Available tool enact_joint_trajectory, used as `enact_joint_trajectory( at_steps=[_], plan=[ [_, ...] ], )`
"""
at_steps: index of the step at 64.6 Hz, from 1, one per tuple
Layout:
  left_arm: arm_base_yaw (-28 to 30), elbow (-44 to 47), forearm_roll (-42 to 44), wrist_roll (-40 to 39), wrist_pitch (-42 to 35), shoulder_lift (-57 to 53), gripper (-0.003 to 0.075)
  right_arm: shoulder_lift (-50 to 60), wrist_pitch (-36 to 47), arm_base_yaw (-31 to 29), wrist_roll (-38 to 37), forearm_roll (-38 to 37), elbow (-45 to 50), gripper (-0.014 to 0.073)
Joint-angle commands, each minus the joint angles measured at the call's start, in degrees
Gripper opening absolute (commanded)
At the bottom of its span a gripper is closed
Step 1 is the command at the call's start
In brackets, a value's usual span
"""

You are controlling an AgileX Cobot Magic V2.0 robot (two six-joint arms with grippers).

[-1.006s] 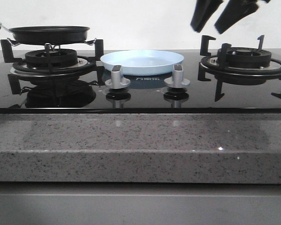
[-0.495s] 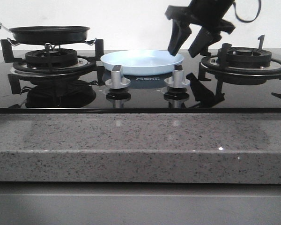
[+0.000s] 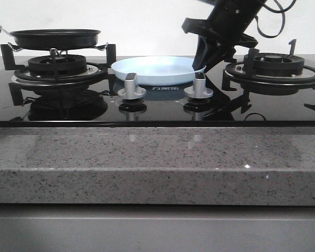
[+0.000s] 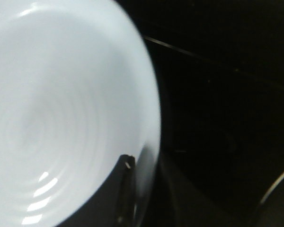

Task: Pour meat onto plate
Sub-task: 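Lower the right gripper onto the light blue plate's rim and grasp it, then lift the plate with the right gripper and set it nearer the pan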

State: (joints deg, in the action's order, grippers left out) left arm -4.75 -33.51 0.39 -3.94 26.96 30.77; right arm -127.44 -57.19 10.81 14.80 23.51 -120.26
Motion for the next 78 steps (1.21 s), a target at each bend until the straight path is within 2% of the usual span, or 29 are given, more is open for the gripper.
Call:
enact_joint_trajectory(
  at_steps=[1, 9, 23, 36, 45, 62, 78],
  plan=[
    [-0.34, -1.89, -0.39, -0.17, -4.45, 0.52, 0.0459, 3.51, 1.05, 0.13, 0.85, 1.56, -1.83, 0.0017],
    [-0.34, -1.89, -0.39, -0.17, -4.45, 0.52, 0.0459, 3.51, 2.14, 0.13, 0.78, 1.61, -1.83, -0.0072],
    [-0.34, -1.89, -0.39, -0.17, -4.45, 0.52, 0.0459, 6.65, 4.45, -0.28, 0.78, 5.29, -1.83, -0.0066],
    [-0.34, -1.89, -0.39, -0.17, -4.45, 0.52, 0.0459, 12.64, 0.09, -0.43, 0.78, 6.93, -0.34, -0.0066],
    [-0.34, -1.89, -0.39, -0.17, -4.45, 0.52, 0.0459, 18.63, 2.97, 0.06, 1.30, 7.04, 8.26, -0.0066],
    [-0.34, -1.89, -0.39, -0.17, -4.45, 0.52, 0.0459, 30.85, 12.00, 3.38, 4.36, 7.59, 29.95, -0.0067],
    [-0.34, -1.89, -0.39, -0.17, -4.45, 0.52, 0.0459, 35.87, 17.12, 3.70, 4.36, 8.35, 40.78, -0.0068]
  ],
)
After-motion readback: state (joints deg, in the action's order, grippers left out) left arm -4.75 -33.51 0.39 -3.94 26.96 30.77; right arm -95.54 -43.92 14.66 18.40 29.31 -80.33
